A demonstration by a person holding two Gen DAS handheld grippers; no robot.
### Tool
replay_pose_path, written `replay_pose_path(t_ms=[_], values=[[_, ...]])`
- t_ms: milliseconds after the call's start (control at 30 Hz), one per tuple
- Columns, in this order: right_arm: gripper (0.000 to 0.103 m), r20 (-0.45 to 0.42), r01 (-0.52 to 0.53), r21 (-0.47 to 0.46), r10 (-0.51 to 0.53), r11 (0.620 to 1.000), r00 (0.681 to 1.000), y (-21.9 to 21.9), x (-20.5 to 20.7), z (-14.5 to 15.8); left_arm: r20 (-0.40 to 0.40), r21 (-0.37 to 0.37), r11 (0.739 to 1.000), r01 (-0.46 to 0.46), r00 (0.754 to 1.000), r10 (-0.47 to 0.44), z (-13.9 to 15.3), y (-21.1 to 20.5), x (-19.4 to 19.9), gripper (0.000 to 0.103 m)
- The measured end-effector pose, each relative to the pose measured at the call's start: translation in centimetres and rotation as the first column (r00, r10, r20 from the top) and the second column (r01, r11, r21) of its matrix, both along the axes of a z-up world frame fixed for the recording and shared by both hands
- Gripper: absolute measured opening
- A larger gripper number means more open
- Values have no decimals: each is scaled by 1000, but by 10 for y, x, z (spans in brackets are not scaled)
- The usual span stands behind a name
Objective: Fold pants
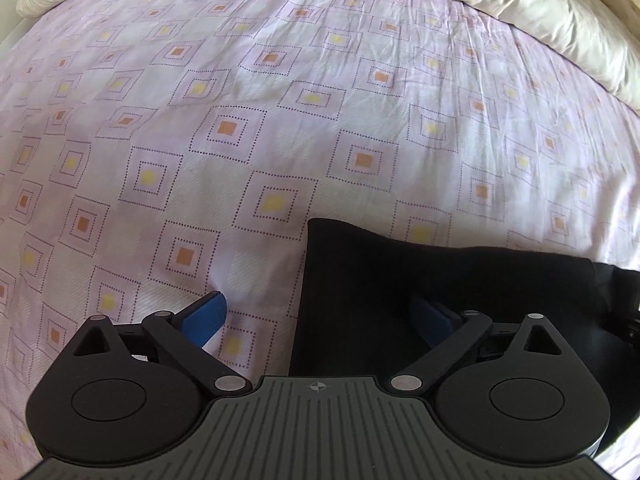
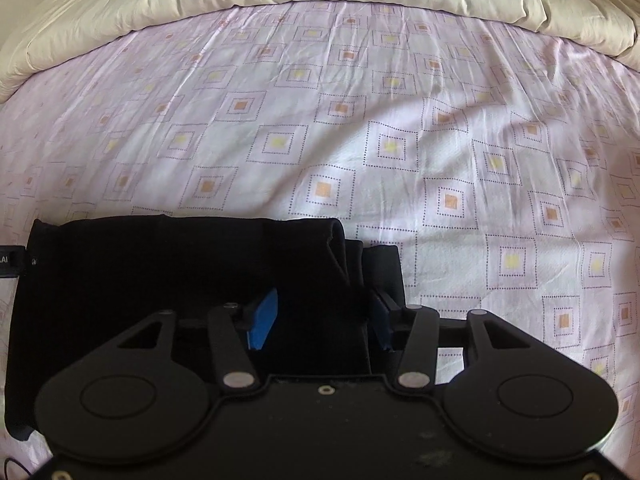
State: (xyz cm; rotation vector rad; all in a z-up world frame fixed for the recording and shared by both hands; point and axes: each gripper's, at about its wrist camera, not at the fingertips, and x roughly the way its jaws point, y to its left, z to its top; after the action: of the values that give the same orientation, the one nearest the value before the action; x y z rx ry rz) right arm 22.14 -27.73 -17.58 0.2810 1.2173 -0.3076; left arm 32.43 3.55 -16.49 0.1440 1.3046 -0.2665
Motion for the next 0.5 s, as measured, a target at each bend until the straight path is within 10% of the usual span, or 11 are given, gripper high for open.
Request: replay_pose_path(t_ms=[500], values=[[69,-30,47,30,-46,998,999,16,-58,15,-39,-24,999,48,998,-49,13,37,-79,99]])
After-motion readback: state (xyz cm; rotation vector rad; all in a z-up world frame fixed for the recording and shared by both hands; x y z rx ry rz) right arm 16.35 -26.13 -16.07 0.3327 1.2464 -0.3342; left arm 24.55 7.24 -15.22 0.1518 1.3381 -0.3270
